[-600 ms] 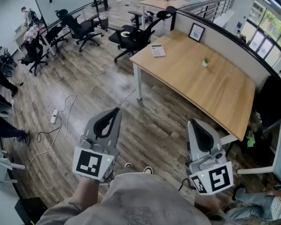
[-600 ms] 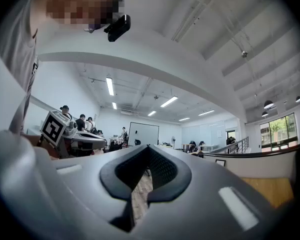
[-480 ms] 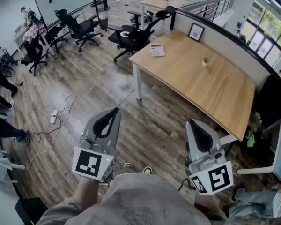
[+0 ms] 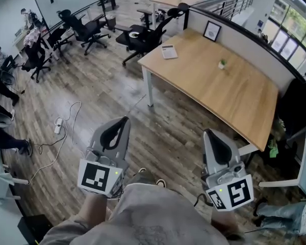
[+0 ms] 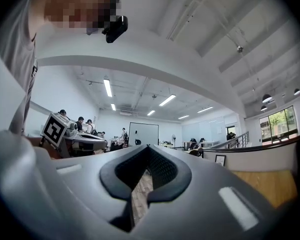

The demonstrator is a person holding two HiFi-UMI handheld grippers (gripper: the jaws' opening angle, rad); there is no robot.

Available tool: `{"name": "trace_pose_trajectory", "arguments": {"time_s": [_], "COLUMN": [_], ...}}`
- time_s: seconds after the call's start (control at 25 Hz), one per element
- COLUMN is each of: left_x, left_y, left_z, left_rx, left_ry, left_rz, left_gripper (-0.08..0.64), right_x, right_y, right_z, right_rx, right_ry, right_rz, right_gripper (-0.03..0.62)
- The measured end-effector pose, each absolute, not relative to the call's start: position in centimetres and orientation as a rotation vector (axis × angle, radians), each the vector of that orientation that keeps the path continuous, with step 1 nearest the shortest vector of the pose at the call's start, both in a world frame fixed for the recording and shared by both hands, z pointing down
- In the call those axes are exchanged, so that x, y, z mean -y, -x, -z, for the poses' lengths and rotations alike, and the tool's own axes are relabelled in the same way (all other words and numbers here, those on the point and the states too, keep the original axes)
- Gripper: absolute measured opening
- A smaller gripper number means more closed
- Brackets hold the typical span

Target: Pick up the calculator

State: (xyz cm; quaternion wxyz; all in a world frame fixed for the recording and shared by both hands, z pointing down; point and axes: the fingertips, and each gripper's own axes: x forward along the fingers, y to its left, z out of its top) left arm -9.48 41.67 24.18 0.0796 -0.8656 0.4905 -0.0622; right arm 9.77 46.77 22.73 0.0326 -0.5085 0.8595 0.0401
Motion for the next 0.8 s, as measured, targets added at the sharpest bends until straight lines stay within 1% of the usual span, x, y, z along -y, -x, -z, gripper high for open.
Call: {"name": "trace_pose_trajectory", "arguments": {"time_s": [0.16, 0.2, 0.24, 0.28, 0.32, 0.4, 0.8], "left_x": [-41.5, -41.4, -41.2, -41.0, -40.7, -39.8, -31.9], "left_y": [9.4, 9.4, 9.5, 9.6, 9.7, 9.6, 9.7], "left_z": [-24.0, -23.9, -23.9, -24.0, -24.0, -24.0, -24.7], "left_rx": [-1.464, -1.463, -1.463, -1.461, -1.457, -1.439, -1.424], "left_ry": [2.593, 2.592, 2.591, 2.590, 2.591, 2.595, 2.628], "left_rz": [0.171, 0.168, 0.168, 0.169, 0.168, 0.157, 0.175], "left_gripper": [0.002, 0.002, 0.002, 0.002, 0.002, 0.002, 0.002], "right_x": [-46.8, -46.6, -46.4, -46.1, -45.8, -44.8, -36.7], "right_y": [-10.8, -11.0, -11.1, -11.1, -11.0, -10.7, -9.7], "right_z": [-22.2, -21.9, -21.7, -21.6, -21.6, -21.9, -23.1], "right_rx": [-2.565, -2.545, -2.536, -2.534, -2.539, -2.559, -2.613], "right_ry": [1.582, 1.586, 1.584, 1.580, 1.577, 1.579, 1.588], "right_rz": [-0.114, -0.125, -0.135, -0.140, -0.142, -0.145, -0.096], "right_gripper": [0.011, 0.030, 0.081, 0.166, 0.215, 0.227, 0.227]}}
